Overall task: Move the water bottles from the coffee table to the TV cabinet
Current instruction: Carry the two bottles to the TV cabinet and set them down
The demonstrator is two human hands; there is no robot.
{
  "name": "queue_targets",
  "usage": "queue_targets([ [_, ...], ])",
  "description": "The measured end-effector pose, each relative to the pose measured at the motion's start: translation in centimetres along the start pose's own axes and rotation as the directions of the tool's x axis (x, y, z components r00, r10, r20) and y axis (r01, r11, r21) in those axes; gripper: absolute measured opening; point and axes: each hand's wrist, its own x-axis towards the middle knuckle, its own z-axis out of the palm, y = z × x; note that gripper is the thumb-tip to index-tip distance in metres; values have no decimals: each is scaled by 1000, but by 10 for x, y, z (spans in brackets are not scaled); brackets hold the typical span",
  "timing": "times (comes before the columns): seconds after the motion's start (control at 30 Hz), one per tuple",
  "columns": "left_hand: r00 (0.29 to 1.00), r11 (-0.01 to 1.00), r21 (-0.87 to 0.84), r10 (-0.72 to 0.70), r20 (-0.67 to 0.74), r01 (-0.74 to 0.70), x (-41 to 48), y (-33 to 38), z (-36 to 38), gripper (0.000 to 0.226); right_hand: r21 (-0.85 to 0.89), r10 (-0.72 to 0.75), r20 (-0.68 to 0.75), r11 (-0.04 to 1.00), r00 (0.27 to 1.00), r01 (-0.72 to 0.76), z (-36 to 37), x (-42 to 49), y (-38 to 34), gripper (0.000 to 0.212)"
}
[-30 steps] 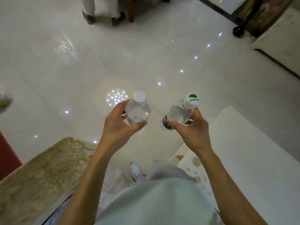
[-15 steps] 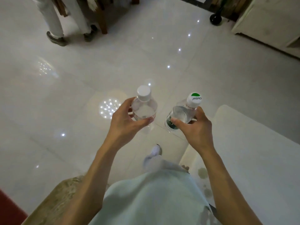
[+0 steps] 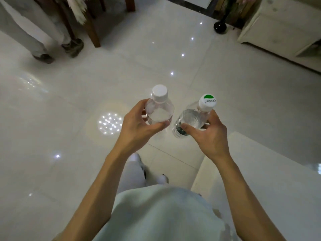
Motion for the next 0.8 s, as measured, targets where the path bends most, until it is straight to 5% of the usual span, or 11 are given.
queue_targets([
  [0.37,976,998,6,52,212,-55,198,16,-8,65,-19,162,-194,985,967,-169,11,146,-37,62],
  [0.8,834,940,118,219,506,-319,377,83,16,70,157,328,-464,945,823,-287,-20,259,-61,62],
])
